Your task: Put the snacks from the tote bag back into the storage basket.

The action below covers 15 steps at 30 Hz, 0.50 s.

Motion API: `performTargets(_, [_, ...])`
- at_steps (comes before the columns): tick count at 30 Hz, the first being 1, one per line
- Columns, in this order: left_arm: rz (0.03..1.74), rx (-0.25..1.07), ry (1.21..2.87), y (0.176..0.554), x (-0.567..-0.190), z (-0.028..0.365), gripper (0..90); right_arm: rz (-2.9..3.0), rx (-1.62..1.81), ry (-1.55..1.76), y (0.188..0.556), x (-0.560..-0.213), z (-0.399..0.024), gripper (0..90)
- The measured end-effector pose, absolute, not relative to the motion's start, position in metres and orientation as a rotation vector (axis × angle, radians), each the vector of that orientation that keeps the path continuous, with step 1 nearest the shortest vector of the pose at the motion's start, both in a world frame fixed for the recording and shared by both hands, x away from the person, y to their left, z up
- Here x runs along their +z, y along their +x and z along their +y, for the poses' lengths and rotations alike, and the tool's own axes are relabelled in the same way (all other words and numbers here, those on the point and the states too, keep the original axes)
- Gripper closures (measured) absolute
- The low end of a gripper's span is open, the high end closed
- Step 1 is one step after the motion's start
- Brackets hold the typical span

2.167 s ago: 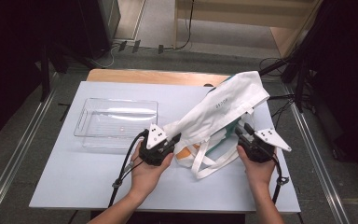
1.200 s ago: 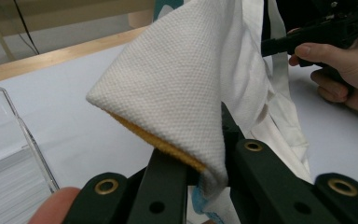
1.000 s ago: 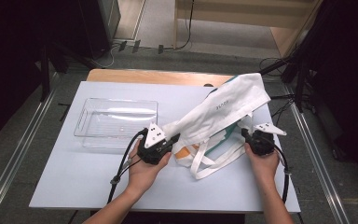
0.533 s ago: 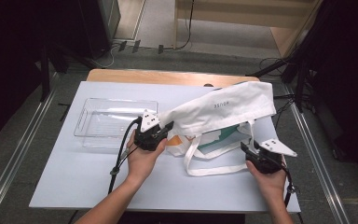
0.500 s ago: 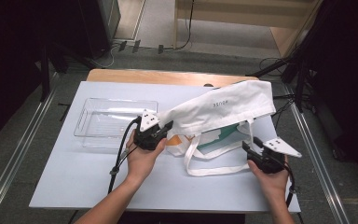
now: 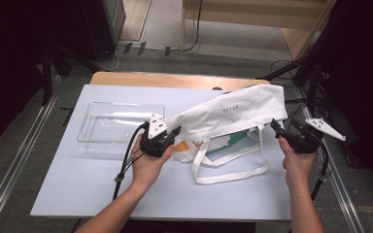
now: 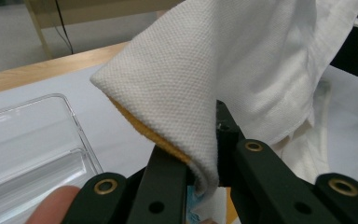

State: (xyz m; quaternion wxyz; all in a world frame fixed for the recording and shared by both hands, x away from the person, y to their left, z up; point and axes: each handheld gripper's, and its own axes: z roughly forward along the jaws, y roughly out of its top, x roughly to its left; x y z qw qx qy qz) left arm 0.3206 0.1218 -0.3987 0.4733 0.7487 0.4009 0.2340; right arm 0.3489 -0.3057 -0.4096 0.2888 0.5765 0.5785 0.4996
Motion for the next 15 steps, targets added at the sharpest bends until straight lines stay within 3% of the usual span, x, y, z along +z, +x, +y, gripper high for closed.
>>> performTargets(9, [0.959,0.576,1.840,0.319,-0.400,0.122,86.7,1.549,1.365,1.656,0.389,-0.413,-0.321,14.8])
performTargets(13, [0.953,0.573,1.845,0.319,-0.400,0.122,86.8,1.630,1.490,1.673,0.397,-0.423,-0.325,19.1])
performTargets(14, [0.953,0.573,1.845,0.319,-0.400,0.122,86.8,1.663,1.490,1.693,0.398,-0.426,-0.323,33.9])
performTargets(15, [0.956,0.571,1.841,0.319,-0.400,0.122,86.8,1.664,1.468,1.700,0.398,-0.426,-0.322,42.7])
